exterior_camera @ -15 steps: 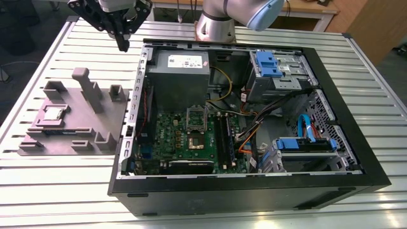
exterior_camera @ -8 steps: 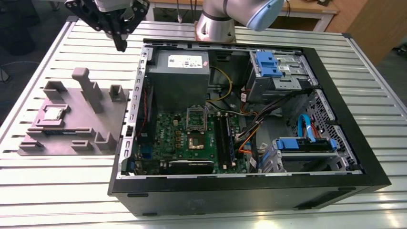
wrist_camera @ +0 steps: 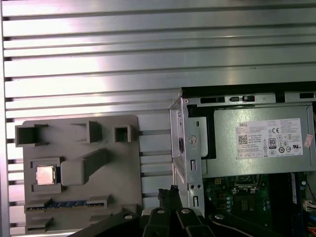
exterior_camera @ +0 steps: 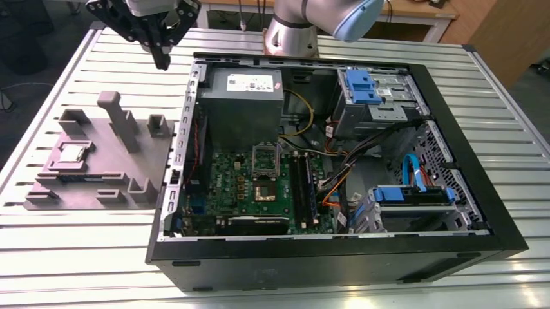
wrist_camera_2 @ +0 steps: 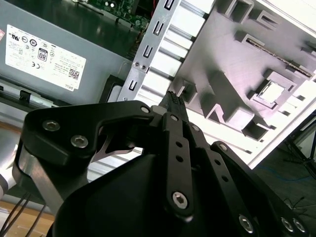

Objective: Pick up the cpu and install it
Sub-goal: 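Reach for the cpu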

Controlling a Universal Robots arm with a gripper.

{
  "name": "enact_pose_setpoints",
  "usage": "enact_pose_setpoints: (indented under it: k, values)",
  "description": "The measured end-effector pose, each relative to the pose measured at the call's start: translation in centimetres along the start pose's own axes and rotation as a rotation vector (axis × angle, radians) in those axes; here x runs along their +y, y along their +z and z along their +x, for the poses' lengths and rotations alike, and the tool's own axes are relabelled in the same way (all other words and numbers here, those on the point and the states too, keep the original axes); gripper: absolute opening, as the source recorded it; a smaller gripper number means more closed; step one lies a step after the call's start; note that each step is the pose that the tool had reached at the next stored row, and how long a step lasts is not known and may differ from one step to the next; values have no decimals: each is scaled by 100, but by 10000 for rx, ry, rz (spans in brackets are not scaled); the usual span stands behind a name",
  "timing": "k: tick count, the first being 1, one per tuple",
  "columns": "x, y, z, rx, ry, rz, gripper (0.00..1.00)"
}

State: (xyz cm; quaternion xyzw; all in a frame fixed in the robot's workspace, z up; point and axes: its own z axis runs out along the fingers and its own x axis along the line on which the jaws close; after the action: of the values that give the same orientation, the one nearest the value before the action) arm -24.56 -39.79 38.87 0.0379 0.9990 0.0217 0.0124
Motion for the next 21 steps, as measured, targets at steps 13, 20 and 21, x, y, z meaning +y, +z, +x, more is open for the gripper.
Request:
enact_pose_setpoints:
  k: [13, 20, 21]
  values:
    - [-5, 4, 69, 26, 1, 2, 10]
    - [-8, 7, 108, 37, 2, 4, 10]
    - [-16, 23, 204, 103, 5, 8, 10]
